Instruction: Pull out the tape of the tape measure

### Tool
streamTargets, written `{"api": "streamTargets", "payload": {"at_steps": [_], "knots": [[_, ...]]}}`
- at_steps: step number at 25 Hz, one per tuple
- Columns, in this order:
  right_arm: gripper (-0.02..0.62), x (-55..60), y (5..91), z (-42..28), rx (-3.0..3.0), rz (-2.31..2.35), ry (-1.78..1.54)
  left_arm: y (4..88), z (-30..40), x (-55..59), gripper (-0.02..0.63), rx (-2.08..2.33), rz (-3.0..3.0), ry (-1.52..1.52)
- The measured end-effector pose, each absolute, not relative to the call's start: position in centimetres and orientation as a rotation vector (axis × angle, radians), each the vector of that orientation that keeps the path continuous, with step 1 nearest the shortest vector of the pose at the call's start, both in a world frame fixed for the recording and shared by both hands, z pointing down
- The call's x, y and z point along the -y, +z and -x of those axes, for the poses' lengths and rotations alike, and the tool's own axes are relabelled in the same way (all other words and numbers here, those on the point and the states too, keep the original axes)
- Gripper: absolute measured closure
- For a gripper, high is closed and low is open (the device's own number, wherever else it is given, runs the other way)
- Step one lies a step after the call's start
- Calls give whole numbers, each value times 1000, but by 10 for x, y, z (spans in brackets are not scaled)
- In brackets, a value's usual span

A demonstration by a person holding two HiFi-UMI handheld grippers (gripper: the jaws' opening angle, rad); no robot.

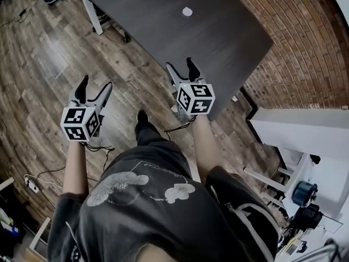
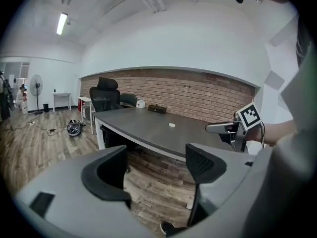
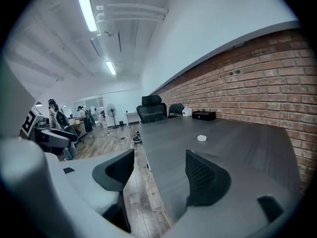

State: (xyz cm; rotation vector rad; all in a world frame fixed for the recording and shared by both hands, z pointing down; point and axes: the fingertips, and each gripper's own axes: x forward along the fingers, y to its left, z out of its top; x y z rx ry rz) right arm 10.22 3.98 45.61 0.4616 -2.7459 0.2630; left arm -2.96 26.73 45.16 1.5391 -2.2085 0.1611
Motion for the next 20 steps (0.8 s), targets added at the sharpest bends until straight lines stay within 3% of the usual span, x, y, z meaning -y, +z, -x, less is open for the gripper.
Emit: {"api": "streamTargets", "payload": {"at_steps": [20], "knots": [[285, 127, 474, -28, 2693, -588, 415, 446, 131, -47, 244, 2086, -1723, 274]]}}
